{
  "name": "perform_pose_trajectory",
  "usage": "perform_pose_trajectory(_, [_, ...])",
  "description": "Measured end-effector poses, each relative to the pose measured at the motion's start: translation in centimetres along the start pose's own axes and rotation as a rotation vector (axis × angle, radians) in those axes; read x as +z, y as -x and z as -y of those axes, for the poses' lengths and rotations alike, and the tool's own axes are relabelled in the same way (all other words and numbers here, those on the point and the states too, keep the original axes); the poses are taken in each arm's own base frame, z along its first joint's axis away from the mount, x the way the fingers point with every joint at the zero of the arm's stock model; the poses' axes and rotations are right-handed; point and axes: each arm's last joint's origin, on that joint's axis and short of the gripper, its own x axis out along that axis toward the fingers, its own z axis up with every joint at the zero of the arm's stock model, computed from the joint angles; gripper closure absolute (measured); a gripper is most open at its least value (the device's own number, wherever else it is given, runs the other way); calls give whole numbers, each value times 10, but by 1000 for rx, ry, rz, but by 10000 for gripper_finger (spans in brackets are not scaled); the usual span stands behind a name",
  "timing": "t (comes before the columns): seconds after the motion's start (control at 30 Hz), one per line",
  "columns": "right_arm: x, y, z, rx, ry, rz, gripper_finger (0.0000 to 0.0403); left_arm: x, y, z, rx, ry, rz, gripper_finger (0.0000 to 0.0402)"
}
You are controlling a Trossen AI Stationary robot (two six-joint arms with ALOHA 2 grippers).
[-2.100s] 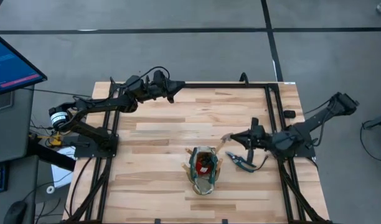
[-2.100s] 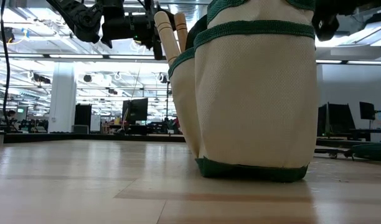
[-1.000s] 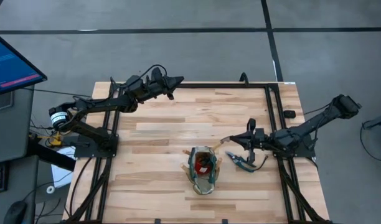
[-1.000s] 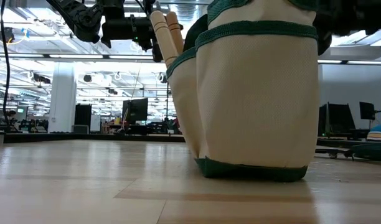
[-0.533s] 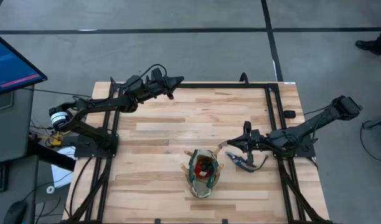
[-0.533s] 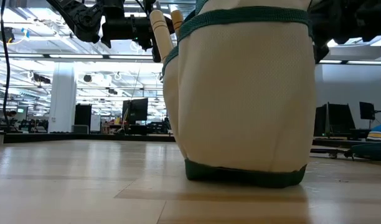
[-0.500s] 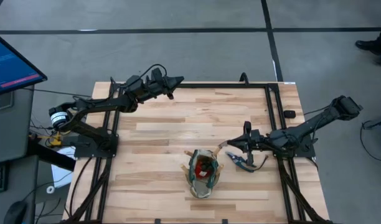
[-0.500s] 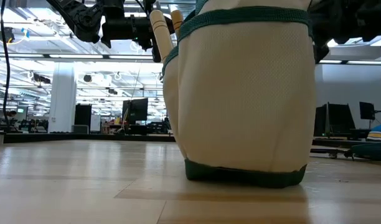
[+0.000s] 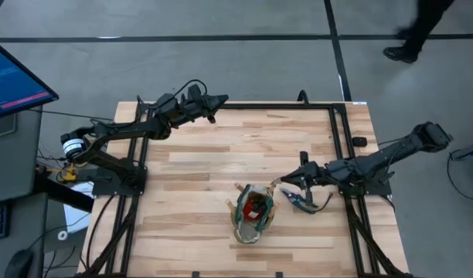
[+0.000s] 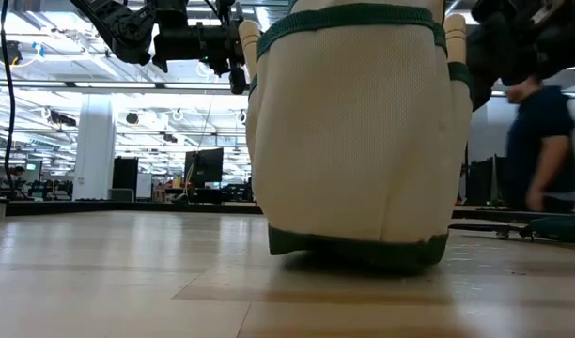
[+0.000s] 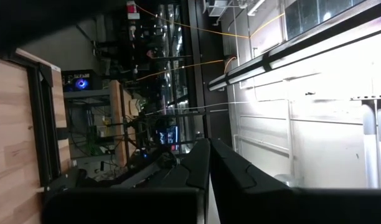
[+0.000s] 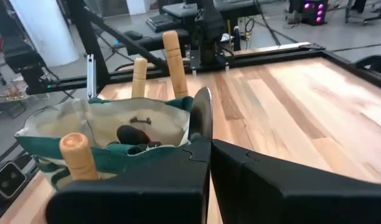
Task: Pick & Place Garden tools in Gardening bag
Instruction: Put the brown trowel into the green gardening bag
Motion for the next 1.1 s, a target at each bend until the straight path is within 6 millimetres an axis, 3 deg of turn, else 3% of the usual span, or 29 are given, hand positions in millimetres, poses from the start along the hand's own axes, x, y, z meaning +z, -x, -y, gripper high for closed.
perform_pose_trajectory(0.13, [0,-5,3,-11,38,-84,403,0,0,0,0,0,0,390])
perform_pose_trajectory(0.43, [21,-30,-2,68,156,-209,403,-1,0,0,-5,-1,-24,389])
perform_pose_trajectory(0.67, [21,-48,-10,93,180,-285,403,-1,0,1,-6,-8,-30,389])
perform_pose_trajectory(0.9, [25,-51,-13,104,198,-307,394,-1,0,1,-7,-9,-31,389])
perform_pose_trajectory(1.1, [25,-46,-12,116,205,-359,355,-1,0,1,-9,-103,-30,389])
